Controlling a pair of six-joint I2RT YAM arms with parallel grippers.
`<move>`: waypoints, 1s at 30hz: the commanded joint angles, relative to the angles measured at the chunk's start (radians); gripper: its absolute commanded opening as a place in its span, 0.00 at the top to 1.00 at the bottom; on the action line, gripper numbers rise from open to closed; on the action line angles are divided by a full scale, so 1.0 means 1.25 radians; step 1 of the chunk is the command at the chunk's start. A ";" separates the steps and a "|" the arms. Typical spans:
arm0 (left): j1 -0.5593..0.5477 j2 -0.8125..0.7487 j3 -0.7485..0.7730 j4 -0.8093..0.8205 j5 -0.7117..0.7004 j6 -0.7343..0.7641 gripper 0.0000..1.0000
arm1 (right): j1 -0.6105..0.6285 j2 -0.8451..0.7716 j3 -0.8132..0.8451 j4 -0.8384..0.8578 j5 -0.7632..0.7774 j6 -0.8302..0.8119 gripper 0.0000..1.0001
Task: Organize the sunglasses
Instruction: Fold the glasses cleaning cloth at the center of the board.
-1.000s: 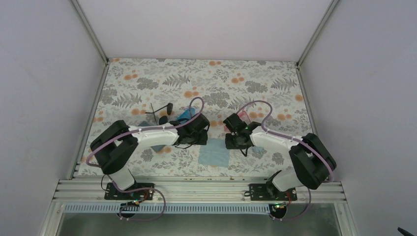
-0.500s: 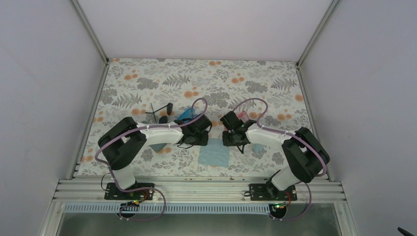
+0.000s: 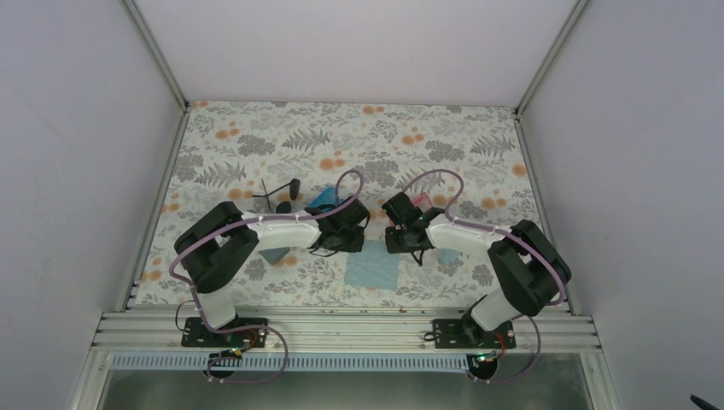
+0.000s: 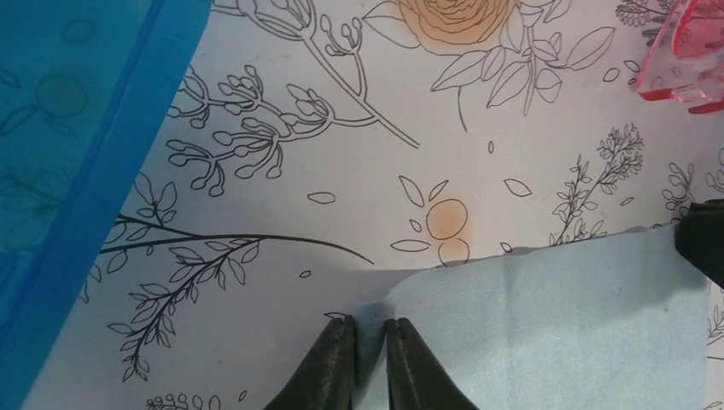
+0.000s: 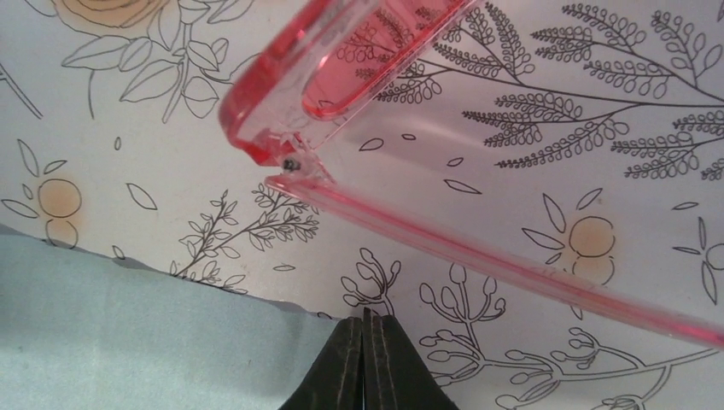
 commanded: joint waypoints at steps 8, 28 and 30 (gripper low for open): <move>0.019 -0.015 0.005 0.010 -0.020 0.004 0.98 | -0.024 0.024 0.054 0.032 0.005 -0.060 0.96; 0.038 -0.117 -0.116 0.094 0.086 0.044 0.98 | -0.031 -0.051 -0.007 0.036 -0.088 -0.078 0.96; 0.036 -0.129 -0.127 0.096 0.095 0.044 0.98 | -0.032 -0.066 -0.019 0.030 -0.086 -0.069 0.96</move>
